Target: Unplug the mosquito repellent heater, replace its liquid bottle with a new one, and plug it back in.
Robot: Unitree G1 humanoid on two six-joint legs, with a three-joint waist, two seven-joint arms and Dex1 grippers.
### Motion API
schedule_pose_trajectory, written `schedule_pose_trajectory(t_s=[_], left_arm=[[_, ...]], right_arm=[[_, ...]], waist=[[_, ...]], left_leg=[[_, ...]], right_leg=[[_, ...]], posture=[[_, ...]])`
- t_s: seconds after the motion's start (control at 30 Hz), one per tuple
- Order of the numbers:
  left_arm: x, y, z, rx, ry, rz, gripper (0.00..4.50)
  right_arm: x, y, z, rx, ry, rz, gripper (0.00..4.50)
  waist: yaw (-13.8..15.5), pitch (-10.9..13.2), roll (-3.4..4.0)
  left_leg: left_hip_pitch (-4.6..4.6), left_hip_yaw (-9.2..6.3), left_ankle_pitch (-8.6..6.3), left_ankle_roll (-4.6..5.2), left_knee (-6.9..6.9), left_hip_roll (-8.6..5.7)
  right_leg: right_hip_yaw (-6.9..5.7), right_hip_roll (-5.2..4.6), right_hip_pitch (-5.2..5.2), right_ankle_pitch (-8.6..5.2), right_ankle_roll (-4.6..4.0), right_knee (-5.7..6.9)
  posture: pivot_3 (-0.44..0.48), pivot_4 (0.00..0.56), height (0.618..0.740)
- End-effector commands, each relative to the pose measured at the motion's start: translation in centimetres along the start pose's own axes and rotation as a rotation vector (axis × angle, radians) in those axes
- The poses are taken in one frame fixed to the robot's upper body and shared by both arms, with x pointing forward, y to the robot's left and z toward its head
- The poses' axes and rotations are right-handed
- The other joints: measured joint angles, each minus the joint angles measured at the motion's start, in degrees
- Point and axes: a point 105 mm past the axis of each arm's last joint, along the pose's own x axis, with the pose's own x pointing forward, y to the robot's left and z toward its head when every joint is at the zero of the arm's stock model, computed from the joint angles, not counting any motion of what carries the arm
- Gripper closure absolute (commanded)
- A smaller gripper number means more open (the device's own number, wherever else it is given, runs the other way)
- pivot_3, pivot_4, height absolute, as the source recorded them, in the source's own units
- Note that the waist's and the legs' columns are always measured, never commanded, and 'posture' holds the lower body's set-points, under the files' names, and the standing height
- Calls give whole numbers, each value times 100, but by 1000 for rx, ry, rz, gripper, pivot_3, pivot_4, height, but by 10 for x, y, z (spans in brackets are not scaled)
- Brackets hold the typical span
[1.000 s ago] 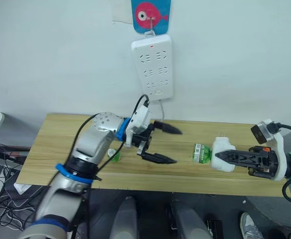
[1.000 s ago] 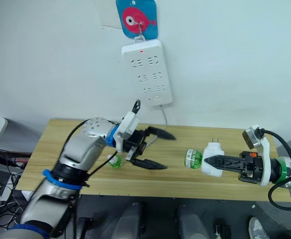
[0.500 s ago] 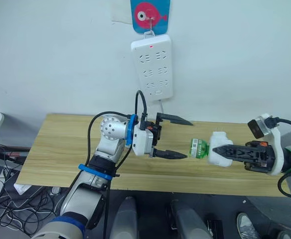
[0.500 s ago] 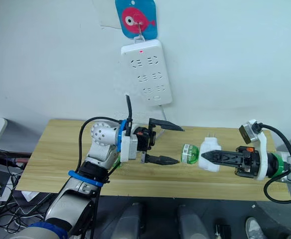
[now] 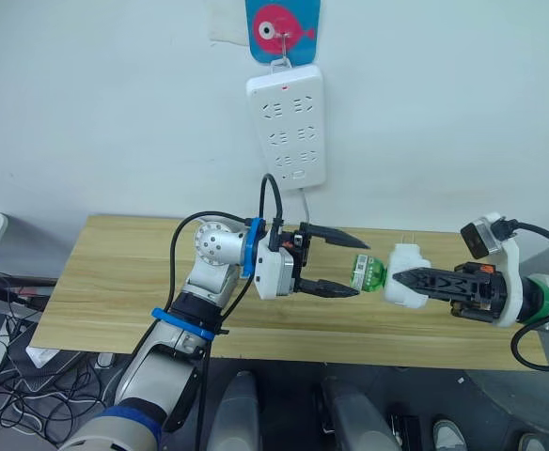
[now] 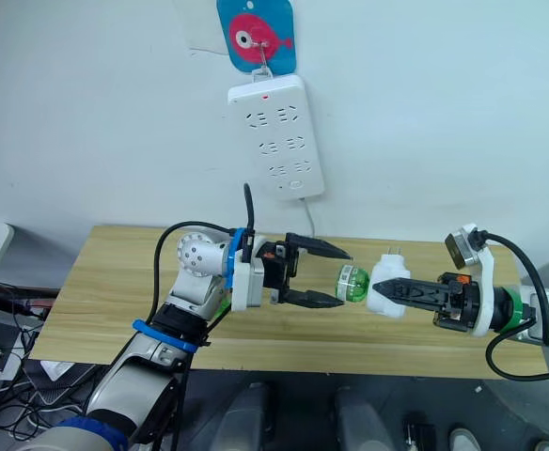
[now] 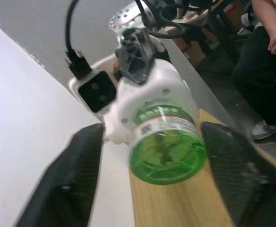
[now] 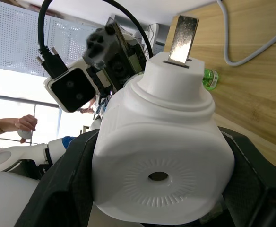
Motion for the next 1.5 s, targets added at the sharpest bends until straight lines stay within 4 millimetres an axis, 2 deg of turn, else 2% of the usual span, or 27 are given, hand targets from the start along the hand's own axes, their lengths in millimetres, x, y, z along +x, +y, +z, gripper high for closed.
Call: schedule_pose_trajectory(t_s=[0.03,0.23,0.27,0.37,0.47,0.53,0.93,1.33,1.43,1.5], left_arm=[[4,2,4,32,-16,1,2487],[4,2,4,13,-17,11,4303],[4,3,4,13,-19,17,4446],[2,9,6,27,-26,50,4446],[0,11,8,26,-40,56,3898],[-1,11,9,31,-45,57,3244],[2,4,4,28,-30,33,62],[6,4,3,38,-22,18,24],[7,2,5,37,-33,6,578],[7,0,7,47,-40,-7,1169]], right_arm=[[-1,12,3,-26,-3,52,1386],[-2,13,2,-24,13,60,1386],[-2,13,1,-22,13,58,1386],[-2,12,2,-19,10,53,1386],[-4,11,1,-14,10,47,1386],[-4,11,1,-13,8,45,1386],[-2,14,-1,-22,21,65,1386],[2,16,0,-35,13,73,1386],[3,16,-2,-36,10,76,1386],[3,16,-2,-36,8,77,1386]], waist=[[-1,0,0],[-3,0,0],[-3,0,0],[-3,0,0],[-3,0,0],[-3,0,0],[-3,0,0],[-5,0,0],[-5,0,0],[-5,0,0]], left_leg=[[0,0,0,0,0,0],[0,0,0,0,-1,0],[0,-1,0,0,-1,0],[0,-1,0,0,-1,0],[0,0,0,0,0,0],[0,0,0,0,0,0],[0,-1,0,1,0,0],[0,-1,1,0,-1,0],[0,-1,0,1,-1,0],[0,-1,1,0,-1,0]], right_leg=[[0,0,0,0,0,0],[-1,0,0,0,0,0],[-1,0,0,0,0,0],[-1,0,0,0,0,0],[0,0,0,0,0,0],[-1,0,0,0,0,0],[-1,0,0,0,0,0],[-2,0,0,0,0,0],[-2,0,0,0,0,0],[-2,0,0,0,0,0]], posture=[[-20,292,740],[-21,293,740],[-21,293,740],[-19,291,740],[-19,291,740],[-20,289,740],[-20,289,740],[-23,281,740],[-23,281,740],[-23,281,740]])
